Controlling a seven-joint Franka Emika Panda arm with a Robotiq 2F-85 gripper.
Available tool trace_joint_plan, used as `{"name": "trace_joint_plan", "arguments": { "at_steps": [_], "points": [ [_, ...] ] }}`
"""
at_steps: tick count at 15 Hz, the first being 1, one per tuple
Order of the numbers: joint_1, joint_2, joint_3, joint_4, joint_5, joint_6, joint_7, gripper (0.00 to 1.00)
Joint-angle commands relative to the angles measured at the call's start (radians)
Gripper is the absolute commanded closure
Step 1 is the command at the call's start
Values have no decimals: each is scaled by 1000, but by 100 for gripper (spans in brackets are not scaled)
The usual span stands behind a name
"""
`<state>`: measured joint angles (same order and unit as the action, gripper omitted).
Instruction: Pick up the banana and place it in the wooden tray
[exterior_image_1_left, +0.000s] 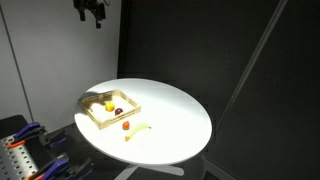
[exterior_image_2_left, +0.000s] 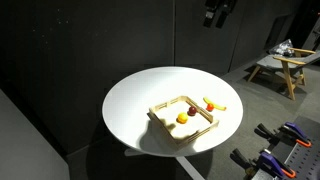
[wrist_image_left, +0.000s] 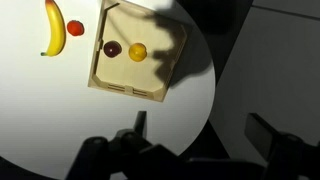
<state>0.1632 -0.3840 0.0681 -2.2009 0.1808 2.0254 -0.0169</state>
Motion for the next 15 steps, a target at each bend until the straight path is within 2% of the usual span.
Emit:
{"name": "trace_joint_plan", "arguments": {
  "at_steps": [1,15],
  "points": [
    [-11,-1,10,3,4,-3,-3,0],
    [-27,-29,-11,-11,11,12,-22,0]
  ]
}}
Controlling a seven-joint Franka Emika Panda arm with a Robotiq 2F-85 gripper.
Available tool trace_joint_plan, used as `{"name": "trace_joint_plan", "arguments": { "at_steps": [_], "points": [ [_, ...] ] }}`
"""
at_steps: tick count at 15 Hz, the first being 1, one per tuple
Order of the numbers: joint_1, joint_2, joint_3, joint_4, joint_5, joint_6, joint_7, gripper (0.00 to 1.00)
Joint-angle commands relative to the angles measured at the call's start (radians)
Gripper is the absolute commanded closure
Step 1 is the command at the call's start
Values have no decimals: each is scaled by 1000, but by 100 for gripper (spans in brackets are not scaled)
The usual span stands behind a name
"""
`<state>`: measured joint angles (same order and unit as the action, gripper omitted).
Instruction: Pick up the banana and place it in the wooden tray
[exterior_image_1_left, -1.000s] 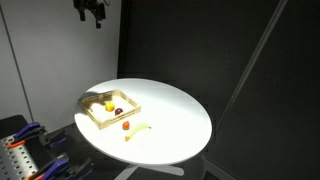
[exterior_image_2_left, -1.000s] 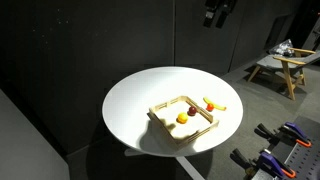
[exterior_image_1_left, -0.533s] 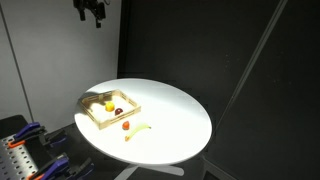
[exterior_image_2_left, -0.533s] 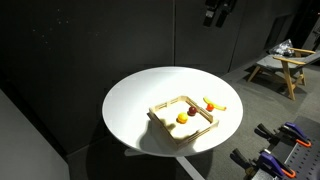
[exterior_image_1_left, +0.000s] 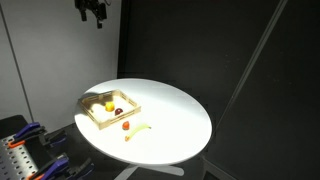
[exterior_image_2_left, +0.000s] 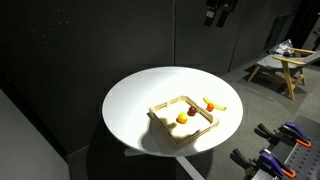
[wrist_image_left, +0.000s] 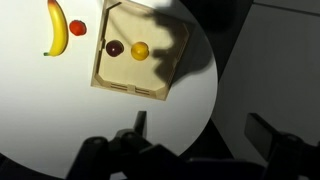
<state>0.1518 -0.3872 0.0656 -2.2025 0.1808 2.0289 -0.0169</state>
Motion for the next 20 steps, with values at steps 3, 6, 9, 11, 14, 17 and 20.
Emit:
{"name": "trace_joint_plan", "arguments": {
  "at_steps": [3,6,9,11,14,17,20],
  "points": [
    [-33,-50,-28,-18,10,27,-26,0],
    [-55,-67,-55,-22,6,42,-42,0],
    [-85,-73,-86,-19,-7,22,-60,0],
    [-108,-68,-107,-10,-17,-2,-69,0],
    [-141,-56,-136,-2,-28,-29,-91,0],
    [-168,-39,-163,3,-47,-35,-112,0],
    [-186,-21,-189,-8,-59,-6,-153,0]
  ]
}}
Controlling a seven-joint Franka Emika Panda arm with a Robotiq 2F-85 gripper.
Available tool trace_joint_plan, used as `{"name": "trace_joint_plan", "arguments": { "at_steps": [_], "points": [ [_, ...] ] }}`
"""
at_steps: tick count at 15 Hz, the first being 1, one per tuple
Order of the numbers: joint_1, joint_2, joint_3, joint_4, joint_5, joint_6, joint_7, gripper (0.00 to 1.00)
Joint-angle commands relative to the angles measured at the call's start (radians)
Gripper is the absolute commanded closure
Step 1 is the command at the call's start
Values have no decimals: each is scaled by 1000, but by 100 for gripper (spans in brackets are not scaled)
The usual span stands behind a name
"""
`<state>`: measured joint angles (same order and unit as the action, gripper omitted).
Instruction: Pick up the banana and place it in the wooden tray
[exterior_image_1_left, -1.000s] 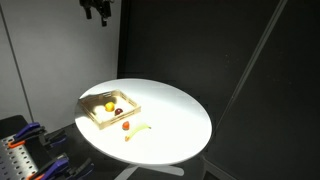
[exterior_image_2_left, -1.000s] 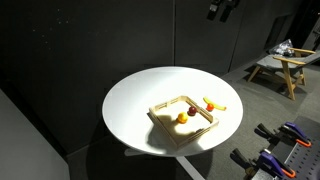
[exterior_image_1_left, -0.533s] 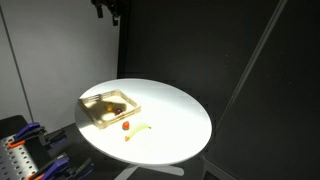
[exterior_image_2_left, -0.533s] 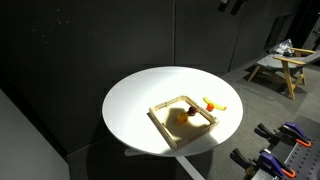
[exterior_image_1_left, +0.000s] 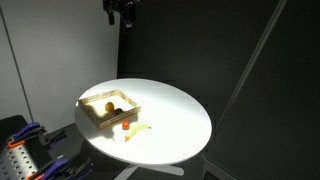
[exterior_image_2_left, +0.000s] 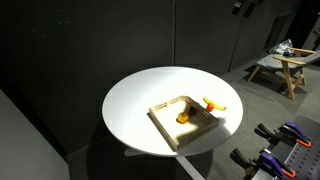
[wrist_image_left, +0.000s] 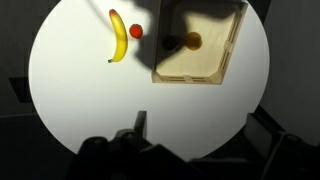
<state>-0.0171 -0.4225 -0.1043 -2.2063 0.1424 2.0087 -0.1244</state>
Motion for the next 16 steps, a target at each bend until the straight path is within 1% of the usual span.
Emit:
{"name": "trace_joint_plan", "arguments": {
  "at_steps": [1,8,16],
  "points": [
    [-22,24,-26,-7,-23,20,-57,0],
    [-36,117,-64,-29,-7,112,-99,0],
    [-54,270,-78,-31,0,233,-138,0]
  ]
}}
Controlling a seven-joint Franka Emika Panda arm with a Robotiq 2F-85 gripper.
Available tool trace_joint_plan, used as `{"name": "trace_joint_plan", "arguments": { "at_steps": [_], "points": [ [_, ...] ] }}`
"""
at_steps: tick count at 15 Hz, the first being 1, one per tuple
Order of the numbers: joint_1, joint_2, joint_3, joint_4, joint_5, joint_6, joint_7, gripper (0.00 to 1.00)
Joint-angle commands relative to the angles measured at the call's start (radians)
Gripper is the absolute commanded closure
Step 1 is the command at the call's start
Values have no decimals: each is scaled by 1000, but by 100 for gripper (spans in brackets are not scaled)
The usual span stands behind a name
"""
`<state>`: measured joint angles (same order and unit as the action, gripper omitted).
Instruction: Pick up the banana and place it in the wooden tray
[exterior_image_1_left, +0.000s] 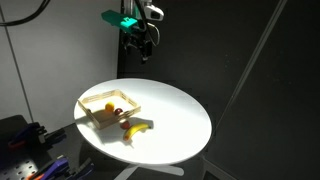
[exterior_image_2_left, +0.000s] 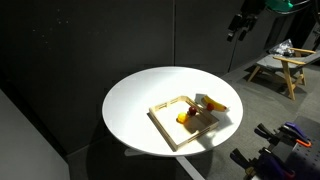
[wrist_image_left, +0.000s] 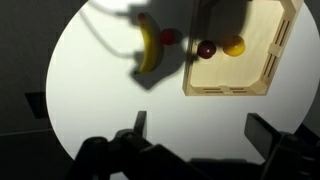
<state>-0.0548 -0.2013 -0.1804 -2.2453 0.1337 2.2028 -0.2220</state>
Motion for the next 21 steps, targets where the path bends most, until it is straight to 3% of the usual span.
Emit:
{"name": "trace_joint_plan", "arguments": {
  "at_steps": [1,13,21],
  "points": [
    [-18,69,-2,11,11,51,-45,0],
    [-27,292,41,42,6,224,-30,0],
    [-44,448,39,44,-22,422,74,0]
  ]
}}
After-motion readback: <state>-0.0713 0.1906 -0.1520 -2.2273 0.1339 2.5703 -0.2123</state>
